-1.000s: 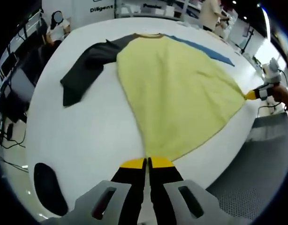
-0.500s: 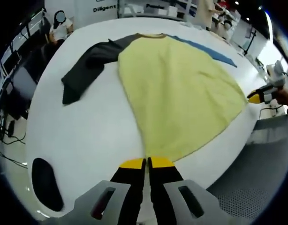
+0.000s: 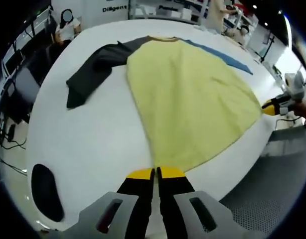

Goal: Fold the garment on the visible template until the final outline fits inside the template.

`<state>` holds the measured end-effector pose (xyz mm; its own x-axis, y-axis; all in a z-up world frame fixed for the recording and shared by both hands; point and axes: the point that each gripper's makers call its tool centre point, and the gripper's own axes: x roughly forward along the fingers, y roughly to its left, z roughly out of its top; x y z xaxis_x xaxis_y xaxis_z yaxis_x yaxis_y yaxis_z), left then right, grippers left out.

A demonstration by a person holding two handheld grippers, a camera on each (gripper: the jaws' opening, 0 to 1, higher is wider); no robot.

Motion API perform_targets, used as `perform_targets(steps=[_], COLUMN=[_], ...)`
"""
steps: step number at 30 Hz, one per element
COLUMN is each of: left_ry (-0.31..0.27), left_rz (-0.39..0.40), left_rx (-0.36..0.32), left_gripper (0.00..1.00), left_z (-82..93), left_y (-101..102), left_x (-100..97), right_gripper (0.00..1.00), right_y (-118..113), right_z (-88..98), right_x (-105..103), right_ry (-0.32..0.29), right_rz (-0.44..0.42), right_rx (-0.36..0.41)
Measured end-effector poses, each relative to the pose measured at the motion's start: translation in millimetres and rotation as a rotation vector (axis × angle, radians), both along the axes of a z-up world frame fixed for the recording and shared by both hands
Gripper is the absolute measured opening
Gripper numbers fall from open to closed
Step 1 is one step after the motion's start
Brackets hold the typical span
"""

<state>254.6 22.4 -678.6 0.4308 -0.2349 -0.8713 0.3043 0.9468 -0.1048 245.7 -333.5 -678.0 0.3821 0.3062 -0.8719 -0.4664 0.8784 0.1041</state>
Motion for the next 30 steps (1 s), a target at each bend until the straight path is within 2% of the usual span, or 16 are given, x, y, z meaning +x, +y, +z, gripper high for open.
perform_targets(steps=[4, 9, 16, 22, 30], left_ry=[-0.002, -0.003, -0.010, -0.012, -0.012], left_rz=[-0.005, -0.011, -0.030, -0.038, -0.052], left_rx=[0.002, 0.002, 0.012, 0.018, 0.036], left_gripper=[0.00, 0.00, 0.00, 0.00, 0.00], left_z=[-0.1, 0.0, 0.3, 0.4, 0.6], left_y=[0.0, 0.6, 1.9, 1.8, 2.1], left_x=[-0.1, -0.1, 0.5, 0.5, -1.1], right_gripper=[0.00, 0.00, 0.00, 0.00, 0.00], right_y=[-4.4, -6.7, -19.0, -17.6, -18.3], right_z=[-1.9, 1.0, 0.7, -2.9, -2.6], right_x=[1.5, 0.9, 1.9, -1.0, -4.2], right_ry=[-0.015, -0.001, 0.032, 0.045, 0.065], right_rz=[0.019, 0.013, -0.058, -0.043, -0.044], right_rx=[-0.040, -0.031, -0.006, -0.032, -0.029])
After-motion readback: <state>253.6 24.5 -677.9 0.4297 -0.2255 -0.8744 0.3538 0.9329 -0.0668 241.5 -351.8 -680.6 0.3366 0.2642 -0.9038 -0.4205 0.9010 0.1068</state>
